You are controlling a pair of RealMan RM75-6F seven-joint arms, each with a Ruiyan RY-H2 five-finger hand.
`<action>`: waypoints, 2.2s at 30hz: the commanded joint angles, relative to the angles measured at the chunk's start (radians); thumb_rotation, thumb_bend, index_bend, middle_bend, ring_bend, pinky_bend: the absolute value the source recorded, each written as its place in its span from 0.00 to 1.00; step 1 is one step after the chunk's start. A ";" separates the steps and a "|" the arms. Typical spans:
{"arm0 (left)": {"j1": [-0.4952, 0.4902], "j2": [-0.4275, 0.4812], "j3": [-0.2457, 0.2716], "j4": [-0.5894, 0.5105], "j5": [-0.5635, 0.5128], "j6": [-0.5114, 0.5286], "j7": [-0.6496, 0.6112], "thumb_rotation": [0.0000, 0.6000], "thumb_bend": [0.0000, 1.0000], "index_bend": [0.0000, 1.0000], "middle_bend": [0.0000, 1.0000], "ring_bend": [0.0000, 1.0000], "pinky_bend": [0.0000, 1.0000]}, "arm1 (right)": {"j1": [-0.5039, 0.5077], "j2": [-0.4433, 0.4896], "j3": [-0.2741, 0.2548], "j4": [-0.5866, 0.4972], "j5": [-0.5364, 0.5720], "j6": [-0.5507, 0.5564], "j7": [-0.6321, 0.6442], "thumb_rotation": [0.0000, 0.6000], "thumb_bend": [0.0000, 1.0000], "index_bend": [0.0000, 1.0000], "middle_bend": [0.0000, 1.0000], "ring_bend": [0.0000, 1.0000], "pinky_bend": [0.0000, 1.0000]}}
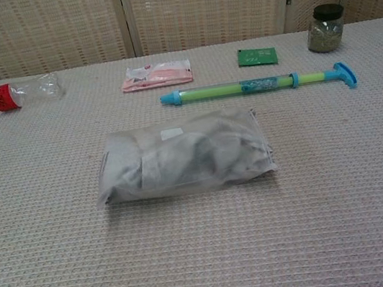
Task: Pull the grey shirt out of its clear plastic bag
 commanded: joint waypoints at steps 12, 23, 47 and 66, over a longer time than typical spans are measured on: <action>-0.054 -0.211 0.004 0.015 0.102 -0.048 -0.095 0.80 0.19 0.20 0.97 0.89 1.00 | 0.005 -0.013 -0.001 -0.004 0.005 -0.022 -0.025 1.00 0.10 0.00 0.00 0.00 0.00; -0.156 -0.456 -0.069 0.080 0.052 -0.170 -0.054 0.80 0.20 0.32 1.00 1.00 1.00 | 0.028 -0.025 0.001 -0.002 0.035 -0.078 -0.042 1.00 0.10 0.00 0.00 0.00 0.00; -0.294 -0.865 -0.165 0.773 0.108 0.026 -0.114 0.80 0.22 0.52 1.00 1.00 1.00 | 0.055 0.032 -0.008 -0.028 0.064 -0.139 0.027 1.00 0.10 0.00 0.00 0.00 0.00; -0.325 -0.906 -0.143 0.877 0.078 0.052 -0.148 0.81 0.38 0.63 1.00 1.00 1.00 | 0.056 0.040 -0.015 -0.034 0.058 -0.136 0.032 1.00 0.10 0.00 0.00 0.00 0.00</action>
